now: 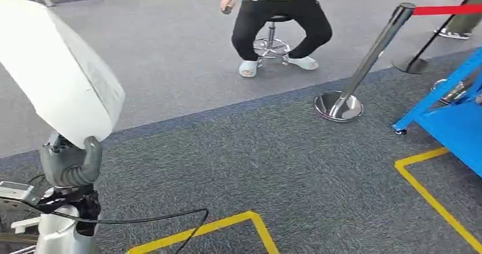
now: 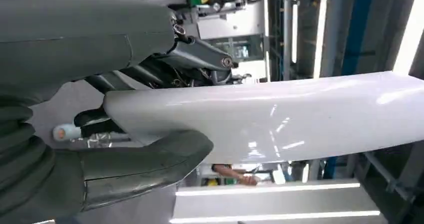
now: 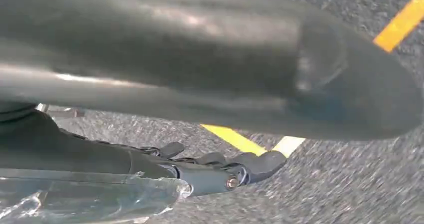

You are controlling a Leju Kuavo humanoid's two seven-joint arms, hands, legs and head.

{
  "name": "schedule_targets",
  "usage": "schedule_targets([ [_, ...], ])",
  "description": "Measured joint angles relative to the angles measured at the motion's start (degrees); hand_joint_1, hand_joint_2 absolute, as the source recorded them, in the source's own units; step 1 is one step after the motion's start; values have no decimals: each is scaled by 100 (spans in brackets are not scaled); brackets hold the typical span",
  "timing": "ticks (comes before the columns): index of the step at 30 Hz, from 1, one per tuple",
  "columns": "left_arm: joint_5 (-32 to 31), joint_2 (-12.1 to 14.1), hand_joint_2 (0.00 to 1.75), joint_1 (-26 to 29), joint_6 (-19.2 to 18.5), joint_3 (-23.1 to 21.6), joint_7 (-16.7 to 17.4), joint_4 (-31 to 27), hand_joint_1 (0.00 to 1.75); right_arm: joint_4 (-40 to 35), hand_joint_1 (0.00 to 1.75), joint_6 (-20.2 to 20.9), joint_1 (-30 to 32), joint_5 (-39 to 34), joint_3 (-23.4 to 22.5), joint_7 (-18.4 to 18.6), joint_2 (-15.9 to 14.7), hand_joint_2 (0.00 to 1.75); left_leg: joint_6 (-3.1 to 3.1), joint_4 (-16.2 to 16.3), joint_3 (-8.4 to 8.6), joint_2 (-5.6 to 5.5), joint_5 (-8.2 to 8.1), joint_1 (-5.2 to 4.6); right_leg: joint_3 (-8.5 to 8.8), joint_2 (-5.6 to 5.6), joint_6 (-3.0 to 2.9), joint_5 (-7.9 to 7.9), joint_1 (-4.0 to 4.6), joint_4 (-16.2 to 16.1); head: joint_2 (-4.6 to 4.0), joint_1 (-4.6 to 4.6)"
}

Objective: Take the parts from the cabinet and place them on the table.

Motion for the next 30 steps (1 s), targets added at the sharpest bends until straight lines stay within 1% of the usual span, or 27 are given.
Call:
schedule_targets([
  [1,7,0,175,2,-2,2,-2,13,175,0,0,-11,10,4,0,0,0,0,4,2,-5,-86,2,-10,-238,28,-5,-177,6,473,0,2],
  [2,15,0,175,6,-7,11,-2,33,175,2,0,-31,17,11,0,2,0,0,6,2,-6,-163,3,-15,-396,32,-18,-225,7,743,0,0],
  [3,17,0,175,7,-22,18,-2,46,175,2,0,-52,23,20,0,7,0,0,5,4,-1,-256,3,-15,-424,33,-33,-125,8,735,0,-2],
  [4,22,0,175,6,-37,22,-2,61,175,0,0,-68,24,24,0,9,0,0,3,4,8,-348,5,-13,-325,43,-46,95,7,465,0,2],
  [5,24,0,175,5,-48,22,-2,79,175,0,0,-79,23,26,0,9,0,0,-3,6,22,-438,7,-9,-115,76,-65,386,3,-15,0,7],
  [6,26,0,175,4,-55,22,-2,90,175,0,0,-79,17,31,0,7,0,0,-10,7,35,-518,8,-4,135,212,-85,662,-11,-566,0,4],
  [7,31,-4,175,0,-61,22,-2,96,175,2,0,-81,16,31,0,7,0,0,-31,8,30,-568,13,6,283,489,-99,736,-34,-921,0,9],
  [8,33,-9,175,-14,-65,17,-4,100,175,2,0,-81,12,31,-4,4,2,0,-69,54,-8,-639,7,-23,334,567,-87,693,-74,-1064,0,0],
  [9,33,-15,175,-13,-68,15,-4,103,175,2,0,-83,3,33,-4,4,2,0,-115,31,-37,-690,38,10,337,516,-93,700,-35,-1027,0,0],
  [11,33,-15,175,16,-70,20,-4,103,175,2,0,-85,-12,33,-4,4,2,0,-206,-6,-69,-808,84,48,334,413,-150,724,3,-1020,0,4],
  [12,31,-15,175,21,-70,22,-4,103,175,2,0,-90,-9,31,-4,7,13,0,-232,6,-87,-853,79,56,361,327,-209,769,-59,-1103,0,2],
  [13,33,-15,175,27,-70,24,-7,103,175,0,0,-96,-15,31,-4,2,15,0,-245,103,-128,-542,-19,16,381,267,-232,785,-39,-1130,0,-2],
  [14,33,-15,175,7,-70,20,-11,103,175,0,0,-96,-9,31,-4,2,17,0,-269,393,-269,-312,-224,8,389,199,-257,795,-33,-1148,0,-61],
  [15,33,-22,175,0,-72,11,-11,103,175,0,0,-94,3,33,-7,2,17,0,-297,870,-503,-177,-475,14,391,107,-259,796,-19,-1158,0,-72],
  [16,33,-22,175,11,-76,9,-11,103,175,0,0,-96,11,33,-7,2,17,0,-315,1344,-733,-128,-670,23,388,15,-260,796,-15,-1160,0,-72],
  [17,35,-26,175,28,-79,9,-11,105,175,0,0,-96,14,29,-9,2,15,0,-333,1665,-894,-105,-759,33,382,-66,-264,789,-17,-1160,0,-72],
  [18,33,-26,175,44,-79,9,-11,107,175,0,0,-101,15,31,-11,2,15,0,-348,1724,-930,-93,-714,58,384,-149,-264,782,-21,-1160,0,-74],
  [19,33,-26,175,49,-79,9,-11,109,175,0,0,-98,12,31,-11,2,17,0,-375,1565,-847,-82,-564,90,386,-226,-249,773,-29,-1159,0,-72],
  [20,33,-20,175,48,-79,11,-11,109,175,0,0,-98,10,31,-11,2,17,0,-405,1191,-641,-45,-336,121,396,-299,-226,760,-42,-1154,0,-74],
  [21,35,-20,175,47,-79,11,-11,109,175,0,0,-98,9,31,-11,2,17,0,-435,720,-370,59,-119,151,417,-360,-188,739,-58,-1145,0,-74],
  [22,33,-26,175,46,-79,7,-11,109,175,-2,0,-98,6,33,-11,2,13,0,-480,297,-107,370,23,176,444,-412,-133,710,-30,-1116,0,-77],
  [23,33,-33,175,13,-81,-4,-11,114,175,-11,0,-94,13,33,-11,0,-7,0,-478,71,-10,502,-65,129,367,-477,-62,641,4,-1041,0,-123],
  [24,33,-52,175,23,-85,-13,-11,114,175,-13,0,-96,16,37,-11,2,-9,0,-323,115,-39,391,-67,133,400,-515,-43,628,2,-1064,0,-48],
  [27,33,-44,175,55,-87,4,-11,114,175,-13,0,-94,-15,46,-11,-2,0,0,-194,112,-54,179,-72,101,532,-722,33,603,-44,-1116,0,-53],
  [28,33,-48,175,61,-87,4,-13,114,175,-13,0,-94,-20,48,-11,-2,7,0,-144,102,-49,124,-62,110,510,-509,69,518,-79,-1045,0,-29],
  [29,35,-48,175,47,-87,4,-17,114,175,-13,0,-94,-19,50,-11,-2,7,0,-109,102,-47,69,-55,103,383,-206,53,318,-77,-752,0,-15],
  [30,35,-57,175,39,-90,-2,-20,114,175,-11,0,-94,-13,50,-11,-2,7,0,-75,102,-51,-1,-51,95,151,-64,39,78,-58,-262,0,9],
])
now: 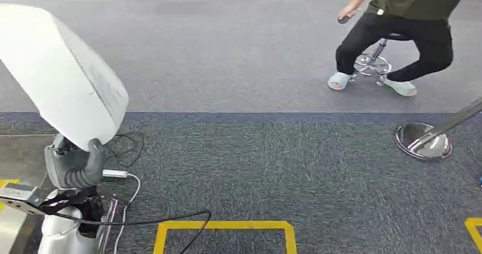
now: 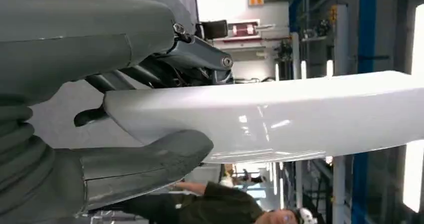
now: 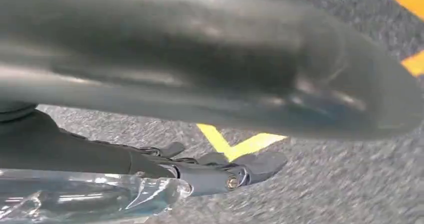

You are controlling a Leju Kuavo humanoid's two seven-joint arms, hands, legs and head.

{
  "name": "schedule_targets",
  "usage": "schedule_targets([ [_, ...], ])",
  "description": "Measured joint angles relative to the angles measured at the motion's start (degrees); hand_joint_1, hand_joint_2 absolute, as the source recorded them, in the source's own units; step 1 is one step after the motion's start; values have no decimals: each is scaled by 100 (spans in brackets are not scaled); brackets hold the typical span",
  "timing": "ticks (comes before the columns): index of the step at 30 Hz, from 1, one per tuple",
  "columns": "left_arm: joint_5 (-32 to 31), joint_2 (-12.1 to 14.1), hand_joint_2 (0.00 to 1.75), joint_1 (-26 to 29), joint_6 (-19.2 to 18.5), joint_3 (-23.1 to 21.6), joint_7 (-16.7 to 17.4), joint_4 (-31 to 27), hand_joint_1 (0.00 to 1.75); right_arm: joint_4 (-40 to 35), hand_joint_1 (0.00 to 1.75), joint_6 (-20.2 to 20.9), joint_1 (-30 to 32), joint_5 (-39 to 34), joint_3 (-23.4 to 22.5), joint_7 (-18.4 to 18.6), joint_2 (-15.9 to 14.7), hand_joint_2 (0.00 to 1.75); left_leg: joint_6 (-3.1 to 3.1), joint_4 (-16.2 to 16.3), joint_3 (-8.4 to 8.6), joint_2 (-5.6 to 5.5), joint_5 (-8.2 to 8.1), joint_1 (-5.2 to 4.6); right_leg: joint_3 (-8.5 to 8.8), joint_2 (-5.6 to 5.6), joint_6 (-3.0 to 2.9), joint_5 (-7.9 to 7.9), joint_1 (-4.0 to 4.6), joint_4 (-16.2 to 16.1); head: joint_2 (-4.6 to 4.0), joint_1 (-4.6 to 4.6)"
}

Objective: Take the parts from the cabinet and place them on the table.

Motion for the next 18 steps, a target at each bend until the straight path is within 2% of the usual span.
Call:
schedule_targets([
  [1,0,-4,175,7,-2,-2,0,0,175,0,0,0,6,0,0,0,0,0,21,0,-5,-77,-4,-17,-277,63,-11,-217,15,541,0,13],
  [2,-2,-4,175,16,-4,0,0,0,175,0,0,0,10,0,0,0,0,0,36,0,-5,-153,-4,-41,-502,88,-33,-337,22,945,0,22],
  [3,0,-4,175,21,-7,0,0,0,175,0,0,0,13,-2,-2,0,0,0,41,0,-3,-245,-5,-62,-641,95,-64,-313,28,1122,0,20],
  [4,0,-4,175,20,-5,2,0,0,175,0,0,0,21,0,-2,2,0,0,43,1,1,-327,-4,-75,-642,101,-97,-170,42,1027,0,17],
  [5,0,-4,175,19,-4,2,0,0,175,0,0,0,23,0,-4,0,0,0,44,1,10,-425,-4,-83,-529,128,-141,103,63,685,0,22],
  [6,-2,-4,175,18,-4,2,2,0,175,0,0,0,25,0,-4,0,0,0,43,1,22,-515,-3,-83,-332,220,-186,403,78,197,0,20],
  [7,0,-4,175,18,-4,2,0,0,175,0,0,0,24,0,-7,0,0,0,38,1,25,-584,-1,-73,-127,471,-209,655,73,-301,0,30],
  [8,0,-4,175,4,-7,0,0,0,175,0,0,0,28,-2,-7,0,0,0,17,19,7,-641,-4,-96,-32,740,-227,695,68,-588,0,26],
  [9,-2,-9,175,5,-7,-2,0,0,175,0,0,2,20,-2,-7,2,0,0,-9,44,-31,-732,-1,-96,54,676,-173,659,32,-690,0,24],
  [10,-2,-7,175,7,-6,0,0,0,175,0,0,7,19,-2,-7,2,0,0,-44,28,-53,-781,23,-74,42,648,-169,668,59,-684,0,17],
  [12,-2,0,175,33,-4,9,0,0,175,0,0,9,10,-4,-9,2,0,0,-131,-11,-72,-921,64,-51,55,512,-239,691,76,-700,0,22],
  [13,0,0,175,44,-4,11,0,0,175,-2,0,9,9,-2,-11,2,9,0,-130,39,-90,-724,18,-58,78,414,-286,723,49,-754,0,24],
  [14,0,0,175,28,-4,13,0,0,175,0,0,11,8,-2,-11,0,9,0,-154,215,-177,-352,-143,-98,93,352,-306,734,61,-787,0,-13],
  [15,0,0,175,10,-4,11,0,0,175,0,0,11,14,-2,-11,0,9,0,-186,566,-345,-196,-368,-97,92,269,-327,738,72,-792,0,-16],
  [17,4,0,175,21,4,11,0,0,175,0,0,11,33,-4,-11,0,7,0,-229,1452,-771,-104,-764,-91,77,90,-334,733,74,-791,0,-22],
  [18,7,2,175,30,4,13,0,0,175,0,0,11,39,-7,-11,0,7,0,-246,1699,-891,-94,-811,-85,72,-3,-336,731,74,-791,0,-22],
])
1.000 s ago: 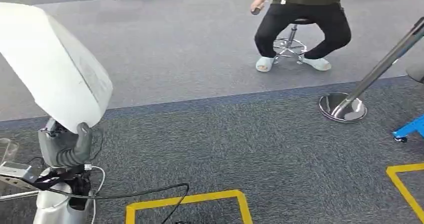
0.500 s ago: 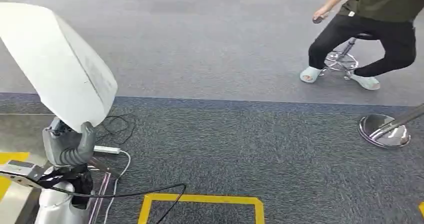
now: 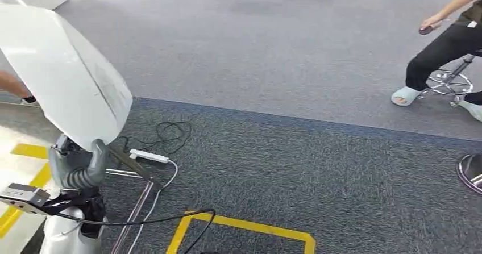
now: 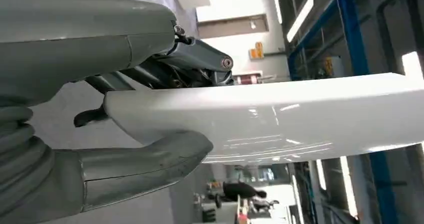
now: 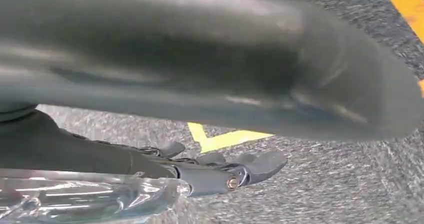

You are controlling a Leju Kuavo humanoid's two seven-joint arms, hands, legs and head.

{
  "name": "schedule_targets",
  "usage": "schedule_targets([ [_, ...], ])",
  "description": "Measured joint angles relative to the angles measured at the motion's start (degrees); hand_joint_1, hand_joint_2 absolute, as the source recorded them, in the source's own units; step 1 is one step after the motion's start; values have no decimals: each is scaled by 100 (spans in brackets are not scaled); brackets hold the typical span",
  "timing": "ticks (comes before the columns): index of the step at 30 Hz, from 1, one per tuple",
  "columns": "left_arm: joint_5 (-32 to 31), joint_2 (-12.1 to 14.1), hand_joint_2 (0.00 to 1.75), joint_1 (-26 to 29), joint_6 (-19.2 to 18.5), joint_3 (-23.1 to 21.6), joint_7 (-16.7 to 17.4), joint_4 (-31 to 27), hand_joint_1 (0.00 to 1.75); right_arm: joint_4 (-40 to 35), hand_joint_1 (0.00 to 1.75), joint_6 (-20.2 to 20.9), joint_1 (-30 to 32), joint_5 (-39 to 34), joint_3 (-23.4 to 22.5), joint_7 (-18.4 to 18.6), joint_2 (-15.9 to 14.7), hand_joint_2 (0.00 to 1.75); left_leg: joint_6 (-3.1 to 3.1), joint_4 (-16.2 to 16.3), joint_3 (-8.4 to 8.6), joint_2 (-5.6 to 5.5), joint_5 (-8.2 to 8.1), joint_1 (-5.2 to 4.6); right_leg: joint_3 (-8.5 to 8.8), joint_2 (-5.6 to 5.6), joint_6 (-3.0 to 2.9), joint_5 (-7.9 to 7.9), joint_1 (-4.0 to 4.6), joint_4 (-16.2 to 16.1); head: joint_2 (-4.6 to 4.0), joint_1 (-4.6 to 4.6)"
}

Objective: Take the parts from the cabinet and place them on the table.

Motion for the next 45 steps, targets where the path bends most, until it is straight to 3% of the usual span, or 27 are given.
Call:
schedule_targets([
  [1,2,2,175,5,0,9,0,2,175,0,0,0,1,-4,-2,0,2,0,-9,-42,34,5,94,6,1,-85,0,-3,0,0,0,0],
  [3,7,4,175,4,-2,9,0,2,175,0,0,0,-9,-7,-2,0,4,0,-5,-754,431,69,511,7,12,-243,17,-16,-1,1,0,0],
  [4,9,7,175,1,0,9,0,0,175,0,0,2,-17,-7,-2,0,4,0,3,-1239,724,228,697,2,28,-301,33,-26,0,3,0,0],
  [5,9,7,175,-8,0,7,0,2,175,-2,0,2,-20,-7,-2,0,4,0,14,-1611,978,603,746,-20,47,-355,63,-43,40,10,0,-2],
  [11,35,13,175,9,-2,17,0,0,175,-2,0,2,-41,-9,-2,0,9,0,261,-1779,987,279,762,-22,69,-605,229,-113,47,27,0,26],
  [13,44,15,175,-4,-11,20,0,-2,175,0,0,2,-42,4,-2,-4,15,0,307,-1780,985,179,778,-3,-77,-71,282,-407,12,461,0,63],
  [15,48,11,175,-2,-17,17,0,0,175,2,0,2,-28,7,-2,-4,17,0,332,-1778,966,28,785,-4,-530,82,305,-847,2,1434,0,87],
  [16,46,13,175,6,-17,17,0,0,175,2,0,0,-20,7,-2,0,17,0,337,-1777,964,-51,789,-8,-698,95,311,-940,2,1764,0,87],
  [17,50,13,175,12,-17,20,0,0,175,2,0,0,-10,11,-2,0,15,0,333,-1776,967,-137,792,-7,-733,96,308,-881,2,1805,0,85],
  [18,52,13,175,15,-17,22,0,0,175,2,0,-4,-6,13,-2,0,15,0,326,-1771,970,-220,796,-4,-647,100,305,-708,-3,1600,0,92],
  [20,52,13,175,15,-17,22,0,0,175,2,0,-4,-14,26,-2,-2,15,0,296,-1762,978,-393,806,9,-165,236,294,-169,-43,587,0,92],
  [21,52,13,175,13,-17,22,0,0,175,2,0,-4,-17,28,-2,-2,17,0,266,-1757,974,-454,808,16,39,484,305,-67,-81,148,0,92],
  [22,57,13,175,4,-20,20,0,0,175,11,0,-2,-23,31,-2,-4,31,0,221,-1729,932,-525,811,-6,91,623,302,-145,-97,30,0,90],
  [26,57,17,175,34,-20,26,0,0,175,11,0,-5,-44,35,-2,-9,48,0,69,-1798,864,-727,906,52,95,389,144,-62,-60,5,0,90],
  [28,59,17,175,16,-20,28,0,0,175,11,0,-7,-40,39,-2,-13,55,0,50,-1476,718,-227,636,16,105,258,71,-34,-52,-33,0,37],
  [29,57,17,175,1,-20,26,2,0,175,11,0,-2,-30,39,-2,-13,57,0,29,-1040,509,-99,390,17,92,180,59,-31,-39,-33,0,39],
  [31,59,17,175,21,-20,26,2,0,175,11,0,-15,-12,39,-2,-15,57,0,6,-149,92,-14,36,20,75,3,44,-40,-22,-32,0,39],
  [32,59,24,175,33,-24,31,2,0,175,11,0,-22,-9,42,-2,-15,57,0,-2,-29,36,0,44,20,75,-76,43,-41,-19,-32,0,33],
  [33,59,28,175,43,-26,33,2,0,175,11,0,-28,-11,42,-2,-15,59,0,-2,-138,102,8,164,20,76,-151,43,-43,-19,-32,0,37],
  [35,59,31,175,47,-37,37,2,0,175,11,0,-31,-26,44,-2,-15,70,0,17,-961,568,108,609,17,92,-303,57,-53,-19,-32,0,35],
  [36,61,31,175,44,-37,37,2,0,175,11,0,-33,-32,42,-2,-15,77,0,31,-1454,867,333,777,10,112,-365,75,-64,-17,-31,0,35],
  [37,81,31,175,32,-48,37,0,0,175,11,0,-33,-31,42,-2,-17,81,0,21,-1753,1033,627,747,-31,112,-410,117,-95,44,-4,0,26],
  [38,101,31,175,24,-63,35,0,0,175,11,0,-33,-29,39,-2,-20,87,0,110,-1770,1013,523,740,-33,104,-462,146,-108,51,4,0,35],
  [41,111,50,175,66,-81,68,0,0,175,11,0,-35,-51,31,-4,-31,96,0,202,-1794,982,298,754,-45,166,-690,227,-131,46,-18,0,37],
  [42,111,48,175,72,-96,70,0,-4,175,11,0,-35,-62,28,-4,-35,96,0,238,-1806,994,234,778,0,144,-562,282,-187,13,22,0,46],
  [43,111,50,175,60,-101,77,2,-13,175,11,0,-35,-65,31,-2,-44,101,0,266,-1806,994,181,782,11,65,-246,310,-358,7,262,0,83],
  [45,111,44,175,55,-118,81,2,-13,175,11,0,-35,-54,31,-2,-50,103,0,303,-1806,979,48,795,14,-356,31,331,-796,-12,1176,0,109],
])
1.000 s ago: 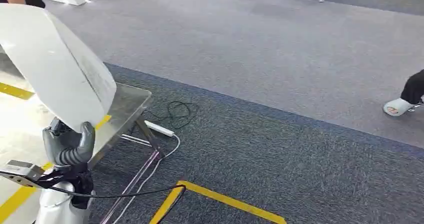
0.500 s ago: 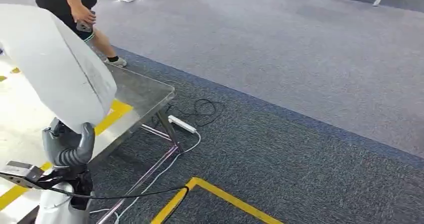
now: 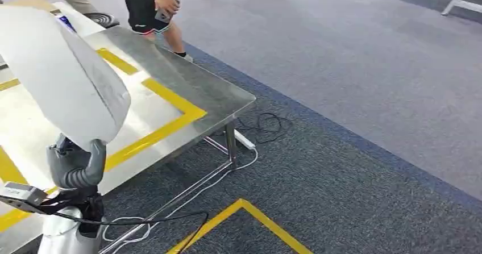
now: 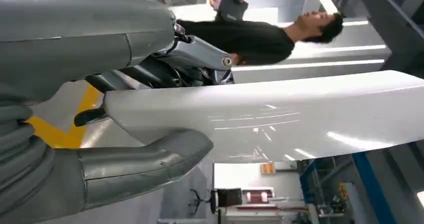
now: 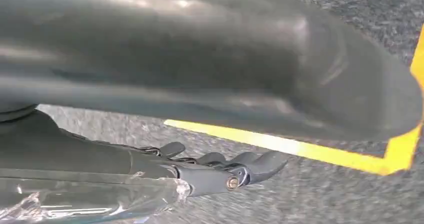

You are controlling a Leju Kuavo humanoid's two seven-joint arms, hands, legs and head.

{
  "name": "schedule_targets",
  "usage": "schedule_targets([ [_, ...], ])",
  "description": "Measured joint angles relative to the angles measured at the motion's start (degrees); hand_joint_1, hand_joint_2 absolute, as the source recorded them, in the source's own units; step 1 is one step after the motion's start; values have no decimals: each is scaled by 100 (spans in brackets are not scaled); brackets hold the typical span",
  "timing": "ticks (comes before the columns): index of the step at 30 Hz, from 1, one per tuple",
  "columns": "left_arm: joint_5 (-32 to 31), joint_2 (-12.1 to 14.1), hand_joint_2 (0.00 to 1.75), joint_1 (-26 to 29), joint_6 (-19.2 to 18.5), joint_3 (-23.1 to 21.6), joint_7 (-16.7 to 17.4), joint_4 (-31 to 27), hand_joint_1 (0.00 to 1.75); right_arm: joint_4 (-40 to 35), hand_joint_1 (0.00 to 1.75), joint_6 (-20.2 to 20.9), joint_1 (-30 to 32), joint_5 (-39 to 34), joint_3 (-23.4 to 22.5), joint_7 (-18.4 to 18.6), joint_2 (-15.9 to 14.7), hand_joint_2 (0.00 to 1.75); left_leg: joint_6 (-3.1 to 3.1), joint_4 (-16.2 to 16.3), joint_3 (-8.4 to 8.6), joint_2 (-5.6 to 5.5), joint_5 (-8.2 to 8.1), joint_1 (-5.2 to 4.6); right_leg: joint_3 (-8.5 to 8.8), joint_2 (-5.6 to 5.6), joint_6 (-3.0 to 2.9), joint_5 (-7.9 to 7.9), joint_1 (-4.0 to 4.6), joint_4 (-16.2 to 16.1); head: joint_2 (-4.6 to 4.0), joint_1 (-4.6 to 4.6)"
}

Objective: Take the parts from the cabinet and place them on the table.

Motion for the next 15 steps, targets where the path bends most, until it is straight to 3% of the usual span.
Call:
schedule_targets([
  [1,0,0,175,4,-4,2,7,0,175,0,0,0,9,0,0,0,0,0,4,1,-7,-75,3,-1,-232,40,8,-164,0,454,0,9],
  [2,-2,0,175,10,-4,7,13,0,175,0,0,-2,13,2,-2,0,0,0,4,2,-8,-157,6,-1,-366,60,4,-193,1,682,0,4],
  [3,0,0,175,12,-4,13,17,0,175,0,0,-2,17,9,-2,-2,0,0,-2,4,-5,-242,11,0,-348,64,-3,-71,0,605,0,9],
  [5,-2,2,175,12,-4,18,17,0,175,0,0,-4,13,22,-2,-9,0,0,-27,8,5,-420,22,18,21,128,-16,428,-20,-226,0,4],
  [6,-2,2,175,12,-4,18,17,0,175,0,0,-7,11,24,-2,-11,0,0,-53,13,7,-493,25,30,267,275,-10,659,-44,-738,0,9],
  [7,-2,2,175,9,-4,20,17,0,175,2,0,-7,12,24,-2,-11,7,0,-94,23,-12,-554,29,18,401,616,1,668,-92,-1064,0,20],
  [8,-2,2,175,4,-4,20,15,0,175,4,0,-9,6,24,-2,-15,13,0,-123,65,-58,-639,30,4,457,618,-29,648,-107,-1142,0,11],
  [11,4,15,175,69,-4,42,15,0,175,4,0,-39,-8,24,-2,-6,20,0,-247,-11,-104,-803,119,56,441,440,-141,687,-52,-1122,0,13],
  [12,22,24,175,98,-4,59,4,0,175,2,0,-52,-9,24,-2,0,35,0,-255,10,-119,-723,95,60,446,355,-193,718,-80,-1167,0,18],
  [13,44,24,175,102,-6,64,-24,0,175,2,0,-63,-10,22,-2,9,37,0,-274,151,-182,-352,-35,17,454,302,-233,730,-65,-1185,0,-37],
  [14,50,24,175,83,-7,66,-35,0,175,2,0,-63,1,22,-2,22,42,0,-295,530,-371,-142,-289,17,447,214,-269,733,-44,-1190,0,-68],
  [15,50,24,175,75,-11,66,-37,0,175,4,0,-61,9,22,-2,35,42,0,-304,1023,-606,-74,-538,19,434,125,-279,730,-31,-1189,0,-66],
])
